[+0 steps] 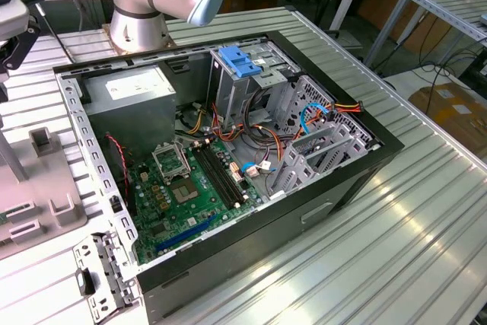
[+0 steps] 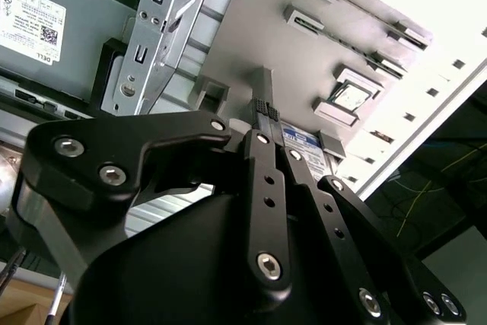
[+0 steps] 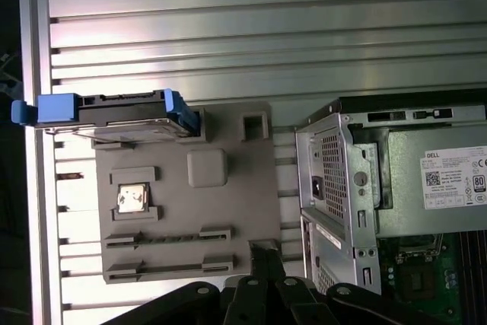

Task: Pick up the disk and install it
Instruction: 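Reach for the disk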

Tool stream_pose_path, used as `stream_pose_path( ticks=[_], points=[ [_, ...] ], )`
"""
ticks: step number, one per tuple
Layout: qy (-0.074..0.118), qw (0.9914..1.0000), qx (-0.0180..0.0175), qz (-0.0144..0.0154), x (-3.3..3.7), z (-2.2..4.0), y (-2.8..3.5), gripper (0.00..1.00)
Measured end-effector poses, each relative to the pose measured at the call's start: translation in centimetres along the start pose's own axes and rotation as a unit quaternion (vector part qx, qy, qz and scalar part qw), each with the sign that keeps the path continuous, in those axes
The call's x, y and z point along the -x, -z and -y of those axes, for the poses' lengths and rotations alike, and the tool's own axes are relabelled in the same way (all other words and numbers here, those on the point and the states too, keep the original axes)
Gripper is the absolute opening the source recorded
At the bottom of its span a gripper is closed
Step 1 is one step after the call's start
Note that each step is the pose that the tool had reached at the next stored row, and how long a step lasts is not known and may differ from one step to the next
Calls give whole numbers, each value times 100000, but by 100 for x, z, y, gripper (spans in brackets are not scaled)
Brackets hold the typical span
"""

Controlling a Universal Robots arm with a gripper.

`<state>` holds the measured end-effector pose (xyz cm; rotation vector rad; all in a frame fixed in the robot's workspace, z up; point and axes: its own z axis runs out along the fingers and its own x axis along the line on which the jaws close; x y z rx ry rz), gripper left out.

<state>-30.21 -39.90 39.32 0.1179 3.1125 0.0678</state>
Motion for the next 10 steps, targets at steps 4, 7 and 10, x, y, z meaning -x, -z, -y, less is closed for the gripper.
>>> stream_pose_path(
  ticks=[4,7,10],
  points=[
    [-1,100000,-1,0,-21,1,1,11],
    [0,100000,-1,1,-38,3,1,11],
    [-1,100000,-3,-1,-55,4,2,11]
  ],
)
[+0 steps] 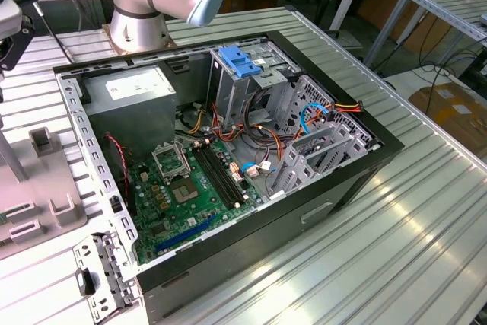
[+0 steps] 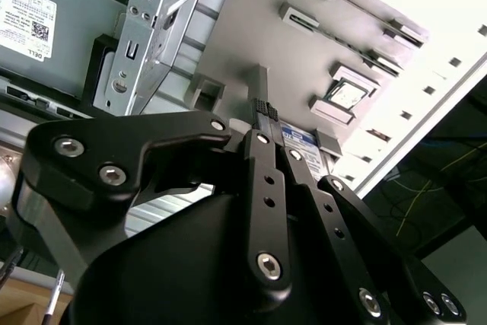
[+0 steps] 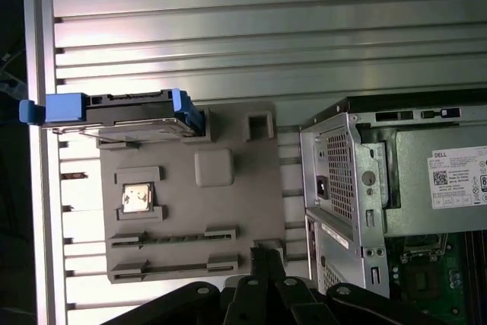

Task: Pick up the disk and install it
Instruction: 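Reach for the disk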

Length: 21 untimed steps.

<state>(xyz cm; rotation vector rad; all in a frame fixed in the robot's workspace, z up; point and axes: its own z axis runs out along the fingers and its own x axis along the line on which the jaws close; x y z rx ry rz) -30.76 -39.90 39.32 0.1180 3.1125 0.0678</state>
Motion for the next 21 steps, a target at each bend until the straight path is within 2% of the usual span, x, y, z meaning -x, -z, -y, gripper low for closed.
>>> stream_pose_path(
  ticks=[21],
  points=[
    [1,100000,-1,1,-123,9,4,11]
  ],
)
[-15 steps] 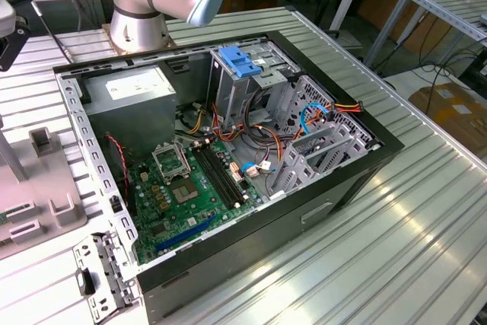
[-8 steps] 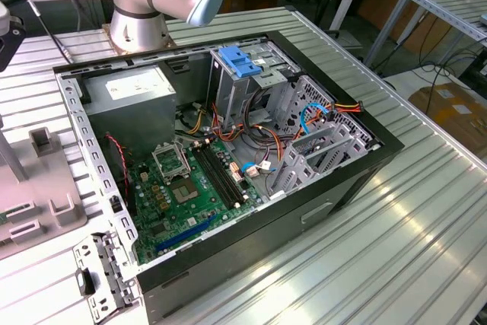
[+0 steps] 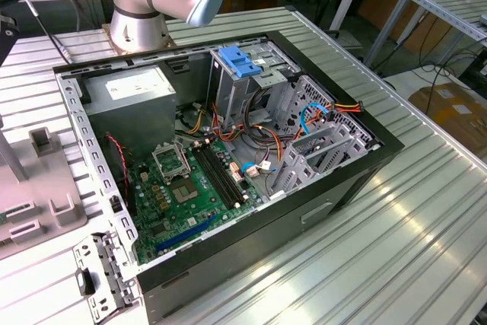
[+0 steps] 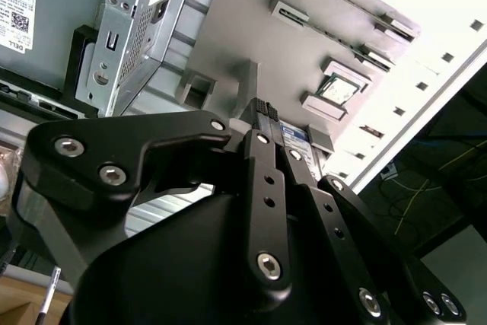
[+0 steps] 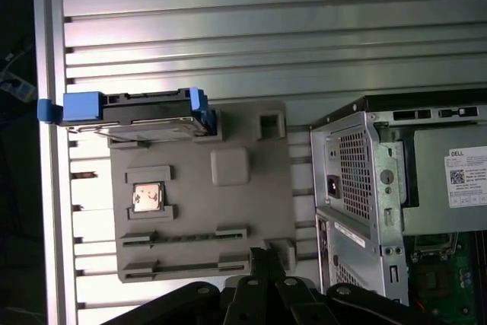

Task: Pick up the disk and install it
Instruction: 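Reach for the disk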

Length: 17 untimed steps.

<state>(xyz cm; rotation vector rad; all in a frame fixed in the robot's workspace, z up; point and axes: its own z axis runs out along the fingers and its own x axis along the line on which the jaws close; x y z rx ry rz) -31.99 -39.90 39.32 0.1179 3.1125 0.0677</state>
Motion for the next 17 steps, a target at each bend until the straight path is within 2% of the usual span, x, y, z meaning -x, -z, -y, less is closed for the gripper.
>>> stream_pose_path(
  ticks=[17],
  points=[
    [-1,100000,3,1,-91,7,2,11]
  ],
)
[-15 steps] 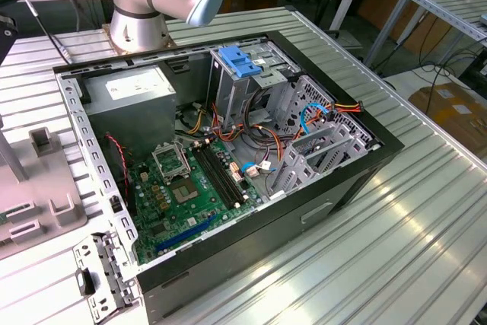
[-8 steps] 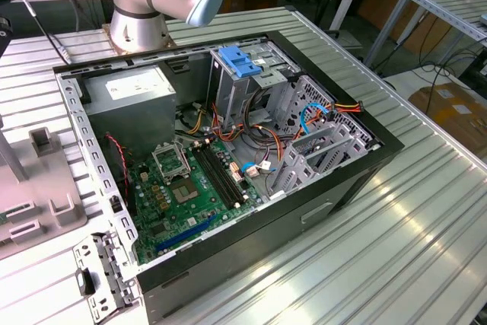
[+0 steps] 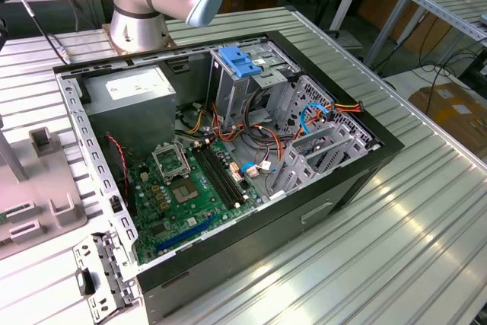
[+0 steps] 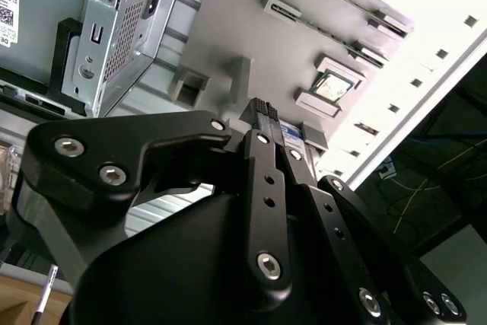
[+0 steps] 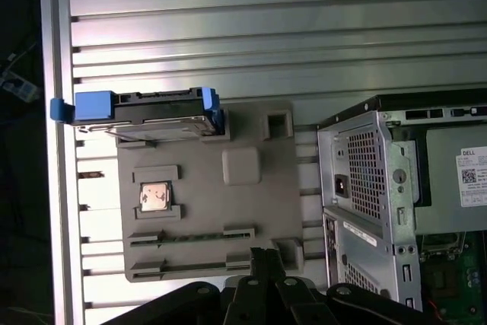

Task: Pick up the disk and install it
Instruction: 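Reach for the disk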

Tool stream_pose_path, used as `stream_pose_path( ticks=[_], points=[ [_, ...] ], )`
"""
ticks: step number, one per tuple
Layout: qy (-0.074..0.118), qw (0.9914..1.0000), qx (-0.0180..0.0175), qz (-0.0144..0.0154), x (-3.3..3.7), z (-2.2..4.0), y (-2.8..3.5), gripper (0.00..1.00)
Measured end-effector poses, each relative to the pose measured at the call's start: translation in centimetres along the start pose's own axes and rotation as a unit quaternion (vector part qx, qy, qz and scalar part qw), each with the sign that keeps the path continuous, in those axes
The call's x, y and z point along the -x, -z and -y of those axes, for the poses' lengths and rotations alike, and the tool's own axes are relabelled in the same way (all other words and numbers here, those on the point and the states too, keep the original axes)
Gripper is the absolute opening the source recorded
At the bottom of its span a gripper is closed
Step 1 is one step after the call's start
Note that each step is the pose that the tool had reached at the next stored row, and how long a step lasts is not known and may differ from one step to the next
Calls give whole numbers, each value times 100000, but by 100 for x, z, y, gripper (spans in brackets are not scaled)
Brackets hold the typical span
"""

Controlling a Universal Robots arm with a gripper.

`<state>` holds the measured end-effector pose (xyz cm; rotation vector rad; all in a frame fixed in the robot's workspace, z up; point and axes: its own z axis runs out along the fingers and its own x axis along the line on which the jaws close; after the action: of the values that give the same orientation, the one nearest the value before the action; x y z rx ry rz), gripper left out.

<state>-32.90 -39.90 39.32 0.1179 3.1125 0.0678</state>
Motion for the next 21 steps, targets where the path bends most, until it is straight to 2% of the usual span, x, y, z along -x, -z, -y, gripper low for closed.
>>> stream_pose_path(
  ticks=[2,6,21],
  points=[
    [1,100000,1,2,-11,1,0,11],
    [-2,100000,0,-1,-98,7,3,11],
    [-1,100000,0,0,-176,13,5,11]
  ],
)
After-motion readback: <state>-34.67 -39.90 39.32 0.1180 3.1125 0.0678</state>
